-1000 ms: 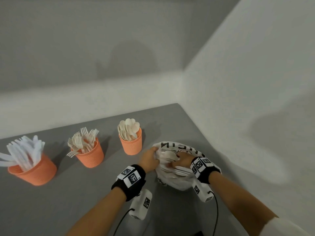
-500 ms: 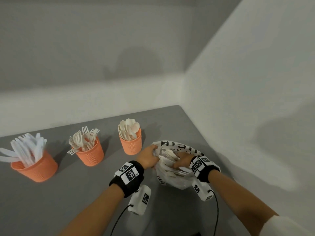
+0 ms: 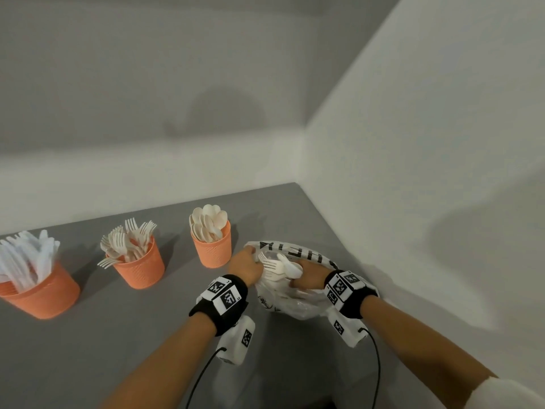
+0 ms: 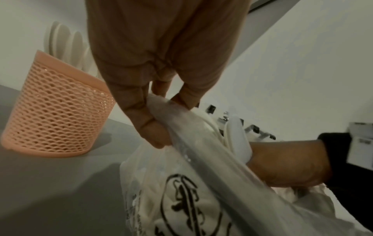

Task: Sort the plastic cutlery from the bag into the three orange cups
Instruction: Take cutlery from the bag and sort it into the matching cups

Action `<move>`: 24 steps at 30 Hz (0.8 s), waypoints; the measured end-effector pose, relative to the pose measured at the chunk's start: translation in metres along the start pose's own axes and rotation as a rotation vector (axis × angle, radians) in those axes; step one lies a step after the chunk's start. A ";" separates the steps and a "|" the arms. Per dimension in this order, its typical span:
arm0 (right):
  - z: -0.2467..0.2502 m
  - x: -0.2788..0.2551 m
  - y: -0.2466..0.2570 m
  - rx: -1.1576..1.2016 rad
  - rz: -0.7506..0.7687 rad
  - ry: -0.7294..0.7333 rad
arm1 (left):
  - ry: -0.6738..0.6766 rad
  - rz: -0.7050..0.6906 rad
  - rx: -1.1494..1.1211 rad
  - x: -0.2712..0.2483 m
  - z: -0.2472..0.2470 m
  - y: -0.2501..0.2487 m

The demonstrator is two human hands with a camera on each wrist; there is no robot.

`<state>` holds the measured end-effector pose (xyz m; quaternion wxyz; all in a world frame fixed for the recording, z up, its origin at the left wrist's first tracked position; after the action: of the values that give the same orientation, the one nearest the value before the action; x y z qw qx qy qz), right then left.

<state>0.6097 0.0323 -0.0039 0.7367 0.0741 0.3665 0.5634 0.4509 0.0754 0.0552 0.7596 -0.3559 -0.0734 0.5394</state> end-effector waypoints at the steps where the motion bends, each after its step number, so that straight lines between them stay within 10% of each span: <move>1: 0.002 -0.005 0.002 0.002 0.024 -0.010 | 0.026 0.004 -0.014 0.000 -0.001 -0.001; 12: 0.020 -0.032 0.035 0.180 0.266 -0.116 | 0.176 0.044 -0.544 -0.007 0.000 -0.001; 18: 0.039 -0.039 0.061 0.659 0.276 -0.146 | 0.241 0.140 -0.591 -0.012 0.006 0.007; 24: 0.062 -0.026 0.094 1.203 0.351 -0.246 | -0.086 0.101 -0.731 -0.010 0.033 0.025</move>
<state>0.5727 0.0614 0.1014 0.4998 0.5979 0.5138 0.3587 0.4114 0.0862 0.0666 0.5507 -0.5839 -0.2755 0.5290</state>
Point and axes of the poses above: each hand's wrist, its own x-axis towards the middle knuckle, its own z-axis out of the back of the hand, y = z × x, the point moved 4 cm from there along x, towards the middle knuckle, and after that the axes turned 5 degrees about x, right-handed, at the moved point
